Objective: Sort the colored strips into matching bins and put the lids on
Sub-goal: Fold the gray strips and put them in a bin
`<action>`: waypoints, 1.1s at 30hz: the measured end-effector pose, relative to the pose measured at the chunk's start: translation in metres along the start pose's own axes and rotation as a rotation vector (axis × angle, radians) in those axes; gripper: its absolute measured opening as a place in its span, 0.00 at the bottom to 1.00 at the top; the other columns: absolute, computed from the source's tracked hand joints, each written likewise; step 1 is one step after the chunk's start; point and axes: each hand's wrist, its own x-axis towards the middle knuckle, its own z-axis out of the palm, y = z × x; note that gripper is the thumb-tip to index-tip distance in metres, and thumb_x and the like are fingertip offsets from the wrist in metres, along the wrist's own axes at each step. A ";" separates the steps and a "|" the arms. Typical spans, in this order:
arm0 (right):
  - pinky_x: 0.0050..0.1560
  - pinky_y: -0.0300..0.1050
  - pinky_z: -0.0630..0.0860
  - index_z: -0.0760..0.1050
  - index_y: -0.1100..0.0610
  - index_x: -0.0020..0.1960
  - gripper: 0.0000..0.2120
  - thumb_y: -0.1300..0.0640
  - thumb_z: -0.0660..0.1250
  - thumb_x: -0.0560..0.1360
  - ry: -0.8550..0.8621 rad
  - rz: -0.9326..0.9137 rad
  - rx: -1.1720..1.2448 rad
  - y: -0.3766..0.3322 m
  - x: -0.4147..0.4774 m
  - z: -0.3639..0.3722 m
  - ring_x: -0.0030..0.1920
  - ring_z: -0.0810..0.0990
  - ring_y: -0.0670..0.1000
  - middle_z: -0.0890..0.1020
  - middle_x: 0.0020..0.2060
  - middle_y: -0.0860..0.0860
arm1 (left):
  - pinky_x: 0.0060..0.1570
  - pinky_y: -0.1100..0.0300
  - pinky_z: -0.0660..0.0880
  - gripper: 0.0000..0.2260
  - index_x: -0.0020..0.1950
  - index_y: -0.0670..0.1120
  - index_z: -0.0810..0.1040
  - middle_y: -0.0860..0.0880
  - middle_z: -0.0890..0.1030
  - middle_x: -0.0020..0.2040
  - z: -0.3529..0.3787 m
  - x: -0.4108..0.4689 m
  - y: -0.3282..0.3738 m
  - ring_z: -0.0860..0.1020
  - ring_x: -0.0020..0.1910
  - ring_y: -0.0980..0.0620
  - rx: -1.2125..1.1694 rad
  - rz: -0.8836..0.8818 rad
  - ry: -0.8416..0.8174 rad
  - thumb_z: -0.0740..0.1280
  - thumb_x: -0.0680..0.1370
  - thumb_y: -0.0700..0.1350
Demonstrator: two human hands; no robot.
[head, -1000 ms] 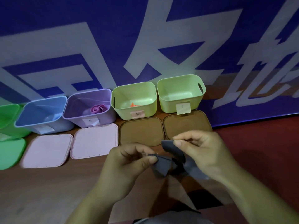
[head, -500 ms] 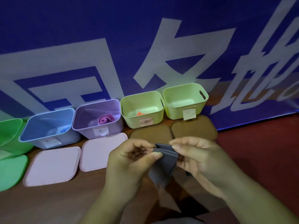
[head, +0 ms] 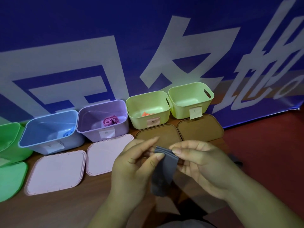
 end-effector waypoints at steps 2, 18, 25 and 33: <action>0.42 0.38 0.78 0.81 0.64 0.50 0.13 0.60 0.70 0.67 -0.002 0.003 -0.015 0.005 0.004 0.000 0.42 0.83 0.48 0.84 0.43 0.56 | 0.46 0.71 0.72 0.12 0.52 0.56 0.83 0.54 0.78 0.43 -0.003 0.001 -0.008 0.79 0.44 0.56 0.044 0.020 -0.032 0.74 0.71 0.45; 0.44 0.34 0.72 0.83 0.53 0.49 0.05 0.58 0.74 0.73 0.516 0.029 -0.916 0.100 0.056 -0.152 0.50 0.82 0.45 0.84 0.44 0.45 | 0.40 0.69 0.75 0.07 0.44 0.44 0.82 0.51 0.85 0.40 0.014 0.001 -0.085 0.81 0.38 0.60 0.022 -0.345 -0.202 0.72 0.74 0.32; 0.44 0.42 0.72 0.77 0.54 0.56 0.11 0.56 0.72 0.75 0.611 0.113 -1.108 0.133 0.087 -0.189 0.50 0.81 0.51 0.81 0.46 0.48 | 0.44 0.61 0.77 0.07 0.43 0.43 0.82 0.47 0.84 0.40 0.023 0.003 -0.117 0.81 0.40 0.56 0.051 -0.424 -0.205 0.72 0.74 0.32; 0.49 0.50 0.79 0.71 0.52 0.65 0.22 0.58 0.73 0.74 0.575 0.104 -1.096 0.135 0.117 -0.202 0.51 0.82 0.51 0.80 0.54 0.49 | 0.41 0.67 0.75 0.07 0.43 0.43 0.82 0.46 0.84 0.40 0.035 0.006 -0.127 0.80 0.38 0.59 0.049 -0.505 -0.201 0.72 0.74 0.32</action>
